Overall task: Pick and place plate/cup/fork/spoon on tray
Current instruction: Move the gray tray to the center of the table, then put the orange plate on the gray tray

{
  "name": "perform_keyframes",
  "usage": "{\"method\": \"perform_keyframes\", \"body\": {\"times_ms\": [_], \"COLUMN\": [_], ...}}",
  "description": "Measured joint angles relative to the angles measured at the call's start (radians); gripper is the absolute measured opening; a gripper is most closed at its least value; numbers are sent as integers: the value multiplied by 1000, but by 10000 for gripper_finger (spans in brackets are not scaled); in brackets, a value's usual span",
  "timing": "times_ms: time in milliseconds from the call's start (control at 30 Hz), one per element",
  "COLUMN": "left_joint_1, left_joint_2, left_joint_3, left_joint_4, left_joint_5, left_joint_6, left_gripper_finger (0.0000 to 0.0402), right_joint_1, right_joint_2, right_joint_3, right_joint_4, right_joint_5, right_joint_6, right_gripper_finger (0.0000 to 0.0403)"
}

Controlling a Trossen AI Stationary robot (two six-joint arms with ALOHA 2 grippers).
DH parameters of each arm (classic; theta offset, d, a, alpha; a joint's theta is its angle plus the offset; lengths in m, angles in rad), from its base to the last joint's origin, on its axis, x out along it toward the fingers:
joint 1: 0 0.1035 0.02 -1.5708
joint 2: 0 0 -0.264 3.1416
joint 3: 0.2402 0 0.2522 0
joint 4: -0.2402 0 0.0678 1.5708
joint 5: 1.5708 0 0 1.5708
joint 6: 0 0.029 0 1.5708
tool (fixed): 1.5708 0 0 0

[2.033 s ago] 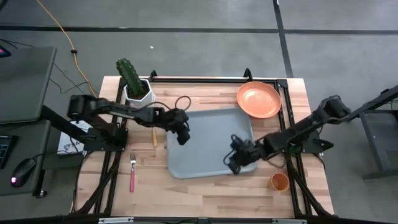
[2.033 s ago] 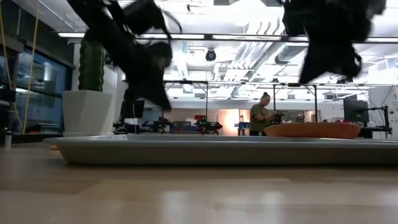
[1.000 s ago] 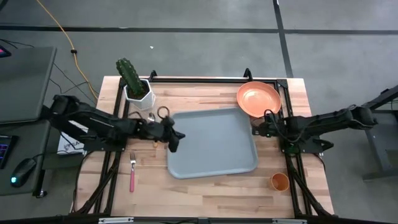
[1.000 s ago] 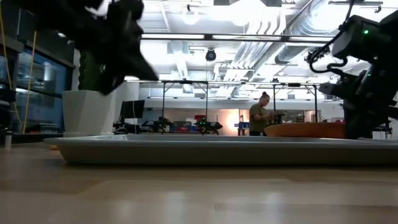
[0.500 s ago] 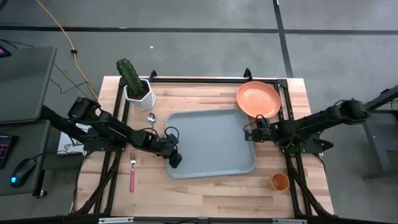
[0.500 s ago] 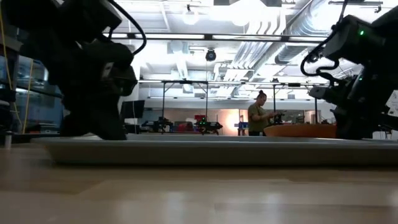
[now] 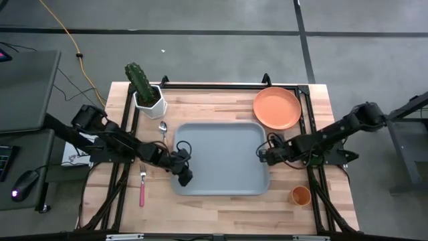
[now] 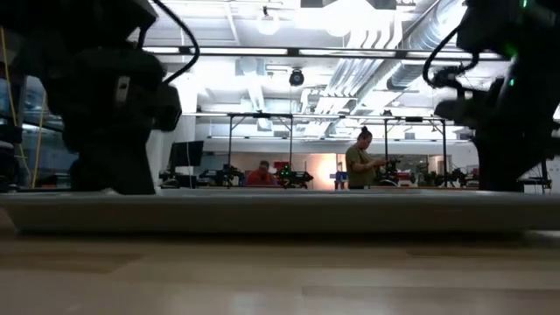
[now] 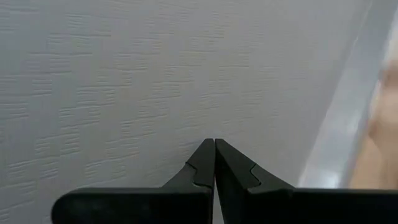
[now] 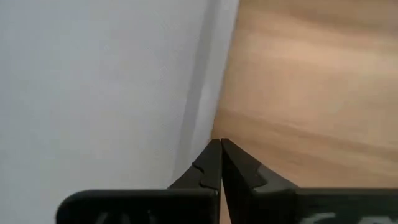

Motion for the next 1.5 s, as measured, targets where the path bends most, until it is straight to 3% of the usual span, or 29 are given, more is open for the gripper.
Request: {"method": "perform_keyframes", "body": {"times_ms": [233,400,700,867,1033,1200,1500], "left_joint_1": [49,122,230,251,254,254,254], "left_joint_2": [-130,-277,-544,-633,-669,-672,-663], "left_joint_3": [2,7,108,163,186,186,186], "left_joint_4": [-1,6,10,9,9,10,10], "left_joint_5": [0,14,64,63,56,46,29], "left_joint_6": [85,185,417,477,488,477,469], "left_gripper_finger": [0,0,0,0,0,0,0], "right_joint_1": [-19,-105,-413,-632,-786,-852,-859], "right_joint_2": [-75,-141,-218,-181,-60,86,246], "right_joint_3": [194,288,369,365,365,365,363], "right_joint_4": [-433,-585,-493,-427,-413,-364,-320], "right_joint_5": [79,73,-62,-254,-298,-329,-284], "right_joint_6": [-108,-299,-806,-1100,-1335,-1569,-1766], "right_gripper_finger": [0,0,19,100,203,251,234]}}
